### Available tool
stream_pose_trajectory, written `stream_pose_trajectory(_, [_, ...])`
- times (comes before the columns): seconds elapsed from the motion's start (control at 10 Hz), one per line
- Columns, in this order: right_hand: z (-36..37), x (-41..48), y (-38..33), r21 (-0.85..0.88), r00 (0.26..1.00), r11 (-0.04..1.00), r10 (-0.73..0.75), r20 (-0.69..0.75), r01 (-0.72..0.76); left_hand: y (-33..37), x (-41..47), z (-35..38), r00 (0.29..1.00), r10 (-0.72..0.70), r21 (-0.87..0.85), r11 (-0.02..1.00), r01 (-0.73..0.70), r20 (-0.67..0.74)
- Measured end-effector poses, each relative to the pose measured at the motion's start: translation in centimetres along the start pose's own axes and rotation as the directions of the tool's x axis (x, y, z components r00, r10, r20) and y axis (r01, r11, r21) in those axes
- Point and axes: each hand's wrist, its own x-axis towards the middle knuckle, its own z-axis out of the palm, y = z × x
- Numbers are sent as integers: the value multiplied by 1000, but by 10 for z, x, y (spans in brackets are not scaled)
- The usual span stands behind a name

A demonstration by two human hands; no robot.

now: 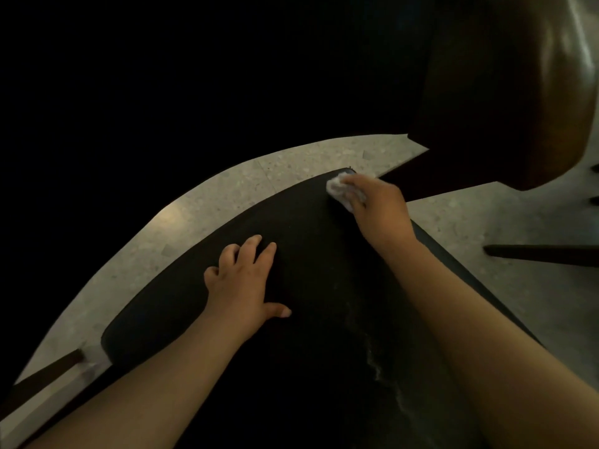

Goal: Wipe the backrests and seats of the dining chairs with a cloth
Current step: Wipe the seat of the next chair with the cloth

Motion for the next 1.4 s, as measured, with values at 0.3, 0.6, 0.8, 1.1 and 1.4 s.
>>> stream_pose_trajectory(0.3, [15,-1,0,70,986,997,19,164,-31,-1,0,2,1000,8,-16,1000,-8,-7])
stream_pose_trajectory(0.6, [-1,-1,-7,66,999,997,-34,24,32,-1,0,2,1000,8,-4,1000,-8,-1])
stream_pose_trajectory(0.8, [33,27,-26,98,989,991,72,128,-85,0,0,2,1000,4,-10,1000,-4,10])
stream_pose_trajectory(1.1, [-3,-16,-11,206,982,977,-89,166,54,0,-3,1,1000,9,-10,1000,-8,11])
stream_pose_trajectory(1.4, [46,34,-31,-1,988,999,42,150,-43,-2,-2,4,1000,18,-36,999,-18,-2])
